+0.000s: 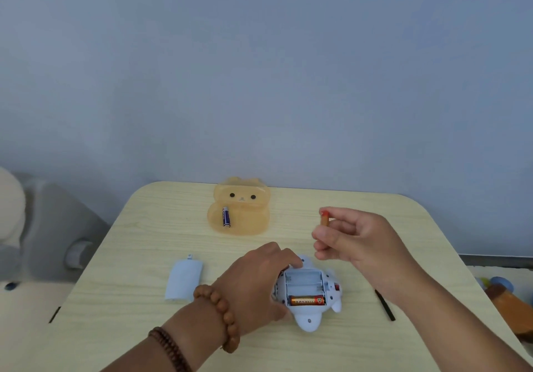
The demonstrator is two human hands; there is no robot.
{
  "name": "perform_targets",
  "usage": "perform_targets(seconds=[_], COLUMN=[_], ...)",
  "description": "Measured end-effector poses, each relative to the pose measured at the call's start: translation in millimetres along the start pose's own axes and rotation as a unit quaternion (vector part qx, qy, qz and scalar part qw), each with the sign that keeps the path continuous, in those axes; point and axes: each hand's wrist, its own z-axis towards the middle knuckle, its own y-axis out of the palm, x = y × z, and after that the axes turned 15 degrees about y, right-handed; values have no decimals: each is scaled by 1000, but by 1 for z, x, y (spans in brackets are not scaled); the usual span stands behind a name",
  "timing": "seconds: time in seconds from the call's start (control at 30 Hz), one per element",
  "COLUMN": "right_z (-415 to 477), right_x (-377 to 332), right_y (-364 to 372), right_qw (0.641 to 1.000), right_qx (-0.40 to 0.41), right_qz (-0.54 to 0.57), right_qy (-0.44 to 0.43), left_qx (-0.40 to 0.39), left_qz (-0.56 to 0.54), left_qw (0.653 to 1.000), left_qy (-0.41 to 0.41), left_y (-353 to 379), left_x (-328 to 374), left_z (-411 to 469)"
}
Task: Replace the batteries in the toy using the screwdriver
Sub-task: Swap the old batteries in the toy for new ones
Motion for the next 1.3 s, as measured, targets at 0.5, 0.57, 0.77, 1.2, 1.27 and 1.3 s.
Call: perform_targets(seconds=[0.5, 0.57, 0.77, 1.2, 1.27, 1.3], right_z=[114, 120, 123, -15, -21, -21], right_x=[-27, -23, -15, 49, 82, 93], right_y=[101, 106, 113, -10, -22, -24], right_qw=[826, 831, 811, 958, 951, 951], right_qx=[17, 4, -1, -6, 5, 20], right_qz=[-520, -519, -555, -260, -286, -284], right_qy=[-216, -200, -185, -122, -115, -121], left_qx=[-21, -23, -17, 6, 3, 0], left_qz=[-1, 2, -3, -23, -24, -21], left_qw=[1000, 1000, 1000, 1000, 1000, 1000], left_qy=[1, -1, 4, 12, 17, 20], left_y=[-5, -4, -4, -1, 0, 1], left_x=[3, 2, 5, 0, 1, 1], left_z=[3, 3, 3, 1, 3, 3])
